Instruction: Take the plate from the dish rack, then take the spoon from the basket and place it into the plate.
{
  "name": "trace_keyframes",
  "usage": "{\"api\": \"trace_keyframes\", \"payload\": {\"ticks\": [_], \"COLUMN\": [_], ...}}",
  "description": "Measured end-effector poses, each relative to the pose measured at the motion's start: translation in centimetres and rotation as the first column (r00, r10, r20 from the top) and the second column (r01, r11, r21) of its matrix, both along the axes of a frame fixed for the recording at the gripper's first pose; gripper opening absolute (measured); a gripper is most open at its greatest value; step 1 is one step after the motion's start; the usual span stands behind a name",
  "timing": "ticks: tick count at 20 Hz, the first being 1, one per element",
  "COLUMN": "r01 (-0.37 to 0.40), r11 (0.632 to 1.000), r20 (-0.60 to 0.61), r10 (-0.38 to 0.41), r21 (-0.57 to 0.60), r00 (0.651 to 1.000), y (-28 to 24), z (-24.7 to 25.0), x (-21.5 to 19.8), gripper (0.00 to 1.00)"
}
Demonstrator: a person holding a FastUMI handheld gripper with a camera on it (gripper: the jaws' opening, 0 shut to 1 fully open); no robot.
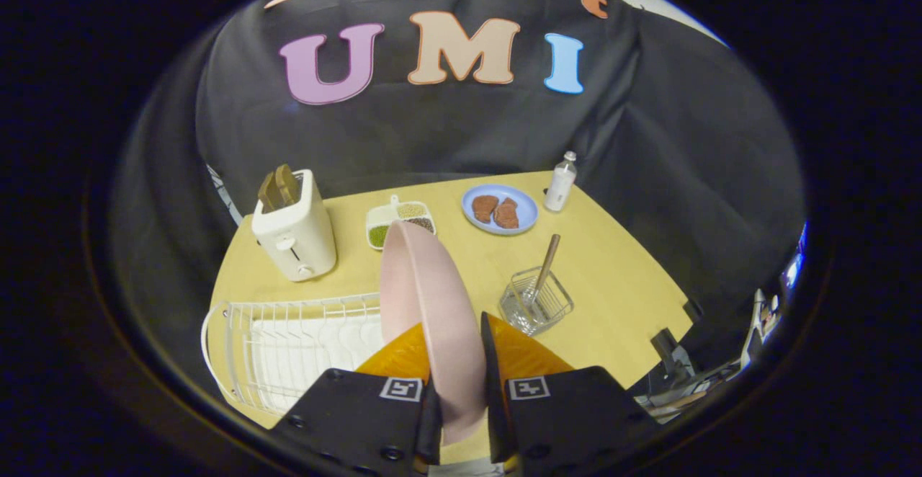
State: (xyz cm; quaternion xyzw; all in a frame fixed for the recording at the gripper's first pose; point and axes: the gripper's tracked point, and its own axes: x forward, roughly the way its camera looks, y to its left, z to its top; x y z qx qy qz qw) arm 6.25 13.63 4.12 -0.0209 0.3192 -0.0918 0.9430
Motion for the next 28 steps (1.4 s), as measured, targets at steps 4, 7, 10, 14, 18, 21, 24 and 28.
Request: {"api": "trace_keyframes", "payload": {"ticks": [4,7,10,14,18,21,24,28], "r01": [0.068,0.161,0.257,0.366,0.433,0.463,0.491,0.504], "r11": [0.995,0.978,0.950,0.902,0.852,0.823,0.793,0.756], "r20": [0.084,0.112,0.119,0.073,0.009,-0.057,-0.128,-0.177], "r10": [-0.074,-0.176,-0.280,-0.391,-0.455,-0.472,-0.479,-0.476], "r21": [0.078,0.136,0.179,0.227,0.294,0.328,0.362,0.419], "r00": [0.994,0.978,0.953,0.917,0.890,0.880,0.868,0.861], "y": [-3.0,-7.2,-11.6,-16.5,-19.2,-20.5,-21.3,-21.8], "z": [2.3,2.8,2.5,-0.8,-5.3,-9.5,-13.1,-15.7], "x": [-1.6,-3.2,-4.7,-6.7,-8.0,-8.2,-8.0,-7.5], "gripper": [0.29,0.29,0.29,0.29,0.29,0.29,0.29,0.29]}}
